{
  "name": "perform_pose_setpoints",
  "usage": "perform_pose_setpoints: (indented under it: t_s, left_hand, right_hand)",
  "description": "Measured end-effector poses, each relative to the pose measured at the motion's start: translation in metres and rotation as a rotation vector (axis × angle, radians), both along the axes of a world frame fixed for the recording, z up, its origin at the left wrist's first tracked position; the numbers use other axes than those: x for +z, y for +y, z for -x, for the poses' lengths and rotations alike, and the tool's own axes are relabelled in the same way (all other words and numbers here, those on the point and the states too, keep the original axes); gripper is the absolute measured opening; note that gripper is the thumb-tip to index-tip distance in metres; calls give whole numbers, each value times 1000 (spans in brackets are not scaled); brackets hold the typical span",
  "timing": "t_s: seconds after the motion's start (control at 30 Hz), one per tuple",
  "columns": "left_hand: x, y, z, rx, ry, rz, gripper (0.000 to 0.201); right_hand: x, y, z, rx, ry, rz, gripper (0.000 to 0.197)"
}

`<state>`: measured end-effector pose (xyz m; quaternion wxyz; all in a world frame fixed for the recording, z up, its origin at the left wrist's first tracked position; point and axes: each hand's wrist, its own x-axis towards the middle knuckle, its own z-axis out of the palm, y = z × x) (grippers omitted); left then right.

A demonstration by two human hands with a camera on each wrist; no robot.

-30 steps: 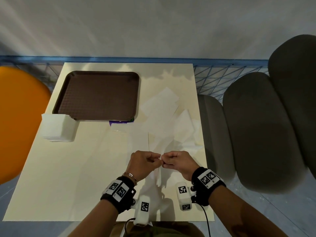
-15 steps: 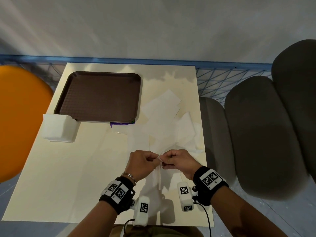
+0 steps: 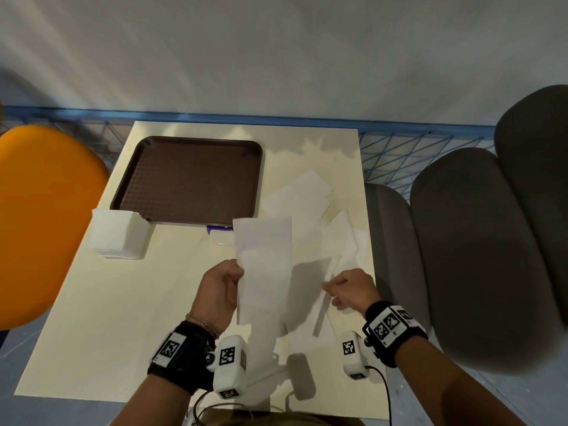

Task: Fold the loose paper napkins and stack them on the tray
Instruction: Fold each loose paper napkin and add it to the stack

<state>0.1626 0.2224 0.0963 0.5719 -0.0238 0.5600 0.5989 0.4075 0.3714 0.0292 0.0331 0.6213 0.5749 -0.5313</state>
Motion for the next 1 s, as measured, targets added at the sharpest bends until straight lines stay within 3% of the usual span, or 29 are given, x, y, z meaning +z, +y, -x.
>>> perform_pose_setpoints:
  t_s: [0.07,0.13,0.2,0.27,0.3,0.37,0.4,0.47,0.6,0.7,0.87,1.0]
  left_hand:
    - [8,-2,0,40,-22,-41,27]
    - [20,-3,-1,58,-42,-84,36]
    - [30,-3,-2,81,-61,-116,35]
    - [37,-3,-3,48,-28,-98,45]
    - [40,-4,-3,15,-3,-90,47]
    - [43,-7,2,-37,77,-56,32]
    - [44,-9,5,-52,135,-46,22]
    - [41,-12,13,-56,247,-30,29]
    - [52,-23,27,-106,415,-35,13]
    - [55,-34,46,-223,555,-76,9]
    - [63,-45,75,-333,762,-108,6]
    - [70,-51,96,-313,1065,-176,8]
  right_hand:
    - [8,1,5,166,-185,-125,47]
    - [23,-1,14,239,-190,-202,58]
    - [47,-7,31,115,104,-51,64]
    - [73,-17,47,11,436,236,73]
    - [88,-22,54,11,532,314,73]
    - [113,-32,63,60,622,309,58]
    - [121,-37,67,83,634,256,51]
    - [130,-42,74,89,623,125,53]
    - [135,-51,89,49,646,-37,47]
    - [136,-58,98,64,585,-194,34]
    - [142,-68,122,38,489,-395,32]
    - [154,-76,141,23,459,-481,27]
